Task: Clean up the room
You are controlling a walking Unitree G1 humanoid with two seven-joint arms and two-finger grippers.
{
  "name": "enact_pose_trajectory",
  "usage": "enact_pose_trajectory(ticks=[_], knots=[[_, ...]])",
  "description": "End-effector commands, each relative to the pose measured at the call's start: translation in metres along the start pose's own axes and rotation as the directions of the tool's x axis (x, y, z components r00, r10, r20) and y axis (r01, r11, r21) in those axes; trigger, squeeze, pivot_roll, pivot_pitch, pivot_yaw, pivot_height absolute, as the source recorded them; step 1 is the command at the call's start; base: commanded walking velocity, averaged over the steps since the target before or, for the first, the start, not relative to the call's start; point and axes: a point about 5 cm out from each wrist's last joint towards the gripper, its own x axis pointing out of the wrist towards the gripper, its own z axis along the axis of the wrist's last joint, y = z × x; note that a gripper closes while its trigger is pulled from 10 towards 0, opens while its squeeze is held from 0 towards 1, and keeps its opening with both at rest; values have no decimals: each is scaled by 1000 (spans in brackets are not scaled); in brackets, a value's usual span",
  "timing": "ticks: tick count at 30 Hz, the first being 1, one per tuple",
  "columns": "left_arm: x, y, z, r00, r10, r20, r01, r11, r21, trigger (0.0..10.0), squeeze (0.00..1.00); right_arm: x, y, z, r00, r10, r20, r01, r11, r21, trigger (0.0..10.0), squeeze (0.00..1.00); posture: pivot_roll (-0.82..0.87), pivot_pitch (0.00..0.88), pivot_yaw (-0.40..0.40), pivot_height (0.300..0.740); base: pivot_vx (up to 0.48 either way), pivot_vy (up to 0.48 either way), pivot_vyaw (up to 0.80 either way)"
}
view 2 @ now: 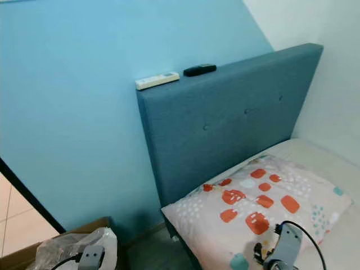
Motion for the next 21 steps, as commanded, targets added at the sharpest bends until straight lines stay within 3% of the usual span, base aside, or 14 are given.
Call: enact_pose_trajectory(ticks=[1, 6, 15, 21], knots=[[1, -3, -2, 1000, 0, -23, 0, 1000, 16, 10000, 0, 0, 2, -3, 1000, 8, -15, -8, 1000, -7, 10000, 0, -123, 0, 33, 724, 0, 0, 0], [0, -2, -3, 1000, 6, -29, -5, 1000, 27, 10000, 0, 0, 4, -5, 999, 19, -27, -19, 1000, -15, 10000, 0, -120, 0, 33, 724, -302, 212, 0], [1, -2, -1, 1000, 2, -17, -2, 999, 36, 10000, 0, 0, 7, -7, 999, 30, -37, -31, 999, -28, 10000, 0, -119, 0, 34, 724, 0, 0, 0], [1, -3, 1, 1000, 7, -18, -6, 999, 52, 10000, 0, 0, 7, -6, 999, 31, -35, -32, 999, -31, 10000, 0, -123, 0, 36, 724, 0, 362, 0]])
